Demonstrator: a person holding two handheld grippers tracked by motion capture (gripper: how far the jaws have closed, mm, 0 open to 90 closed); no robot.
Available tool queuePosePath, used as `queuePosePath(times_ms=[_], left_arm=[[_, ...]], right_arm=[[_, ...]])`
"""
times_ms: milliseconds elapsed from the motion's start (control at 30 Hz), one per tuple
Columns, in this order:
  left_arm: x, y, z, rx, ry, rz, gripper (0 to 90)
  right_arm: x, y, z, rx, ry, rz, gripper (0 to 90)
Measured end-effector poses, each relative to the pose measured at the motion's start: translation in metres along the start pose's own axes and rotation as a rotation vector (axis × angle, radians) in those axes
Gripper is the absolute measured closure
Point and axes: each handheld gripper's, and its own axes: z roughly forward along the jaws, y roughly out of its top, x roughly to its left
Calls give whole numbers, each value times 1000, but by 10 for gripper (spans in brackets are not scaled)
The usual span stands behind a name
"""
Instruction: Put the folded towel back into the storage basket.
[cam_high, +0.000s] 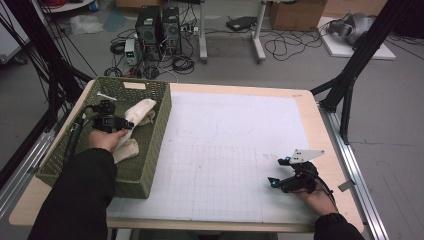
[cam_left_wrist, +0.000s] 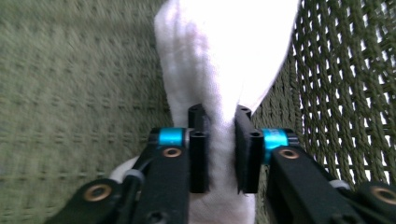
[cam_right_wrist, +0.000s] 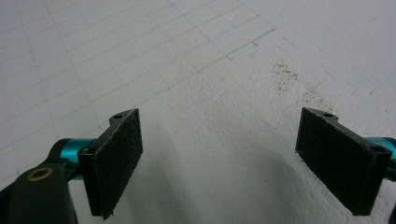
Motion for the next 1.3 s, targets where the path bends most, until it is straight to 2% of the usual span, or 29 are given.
queuePosePath(times_ms=[67,133,267,467,533,700,833,900,1000,1100,1167,1233,1300], left_arm=[[1,-2,5,29,-7,5,658],[0,-2,4,27,0,21,619],[-1,0,-5,6,-3,52,575],[0,0,-17,26,-20,110,541],[0,0,-21,29,-12,125,526],[0,-2,-27,79,-5,168,493],[-2,-6,-27,133,44,227,480],[-2,-7,-25,149,71,235,503],[-2,-7,-19,156,84,223,694],[-3,-7,-11,138,86,207,815],[-4,-6,-7,129,82,189,825],[-5,-5,-3,102,76,188,822],[-5,-3,-1,78,69,172,788]], right_arm=[[0,0,0,1,1,-1,139],[0,0,1,6,5,2,141],[0,0,0,4,7,-2,143],[0,0,1,9,9,-5,143],[0,0,1,9,10,-5,144],[0,0,1,9,10,-6,144],[0,0,1,8,11,-6,145],[0,0,2,9,12,-7,144],[1,0,1,7,14,-3,145],[1,1,2,4,13,-10,146],[1,1,2,6,13,-9,146],[1,1,2,5,18,-4,146],[0,1,2,6,20,-5,146]])
